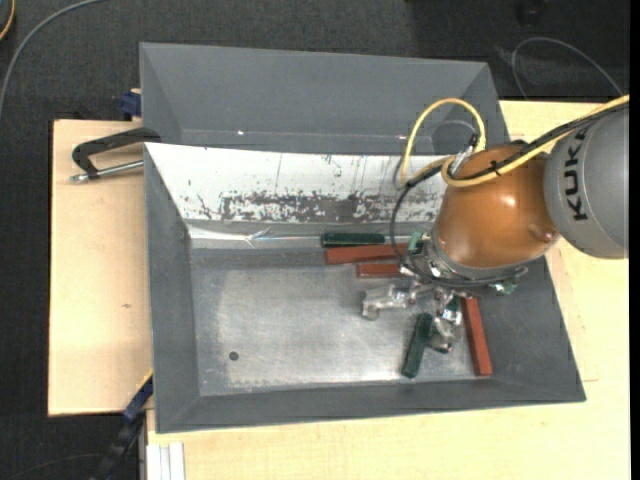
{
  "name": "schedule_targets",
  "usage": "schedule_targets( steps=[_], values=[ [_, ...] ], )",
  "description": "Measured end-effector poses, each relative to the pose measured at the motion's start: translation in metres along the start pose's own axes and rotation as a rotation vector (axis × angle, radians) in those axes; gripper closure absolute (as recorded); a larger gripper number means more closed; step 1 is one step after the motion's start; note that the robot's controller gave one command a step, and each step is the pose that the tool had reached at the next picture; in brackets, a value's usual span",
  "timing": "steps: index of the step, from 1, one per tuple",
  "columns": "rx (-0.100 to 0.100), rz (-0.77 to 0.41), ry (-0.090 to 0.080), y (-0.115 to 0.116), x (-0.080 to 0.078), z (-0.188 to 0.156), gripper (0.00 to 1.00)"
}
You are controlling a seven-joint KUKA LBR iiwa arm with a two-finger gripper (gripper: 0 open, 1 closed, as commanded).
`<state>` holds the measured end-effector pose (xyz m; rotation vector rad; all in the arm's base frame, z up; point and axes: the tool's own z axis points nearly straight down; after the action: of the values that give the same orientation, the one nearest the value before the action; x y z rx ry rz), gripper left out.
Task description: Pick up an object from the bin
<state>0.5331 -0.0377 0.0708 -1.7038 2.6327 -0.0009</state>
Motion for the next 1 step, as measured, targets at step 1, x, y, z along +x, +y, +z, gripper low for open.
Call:
schedule_targets(
  steps=[1],
  values=[
    [-0.005, -0.255, 0.003, 0.0230, -0.0104, 0.0003, 0.00]
  ],
)
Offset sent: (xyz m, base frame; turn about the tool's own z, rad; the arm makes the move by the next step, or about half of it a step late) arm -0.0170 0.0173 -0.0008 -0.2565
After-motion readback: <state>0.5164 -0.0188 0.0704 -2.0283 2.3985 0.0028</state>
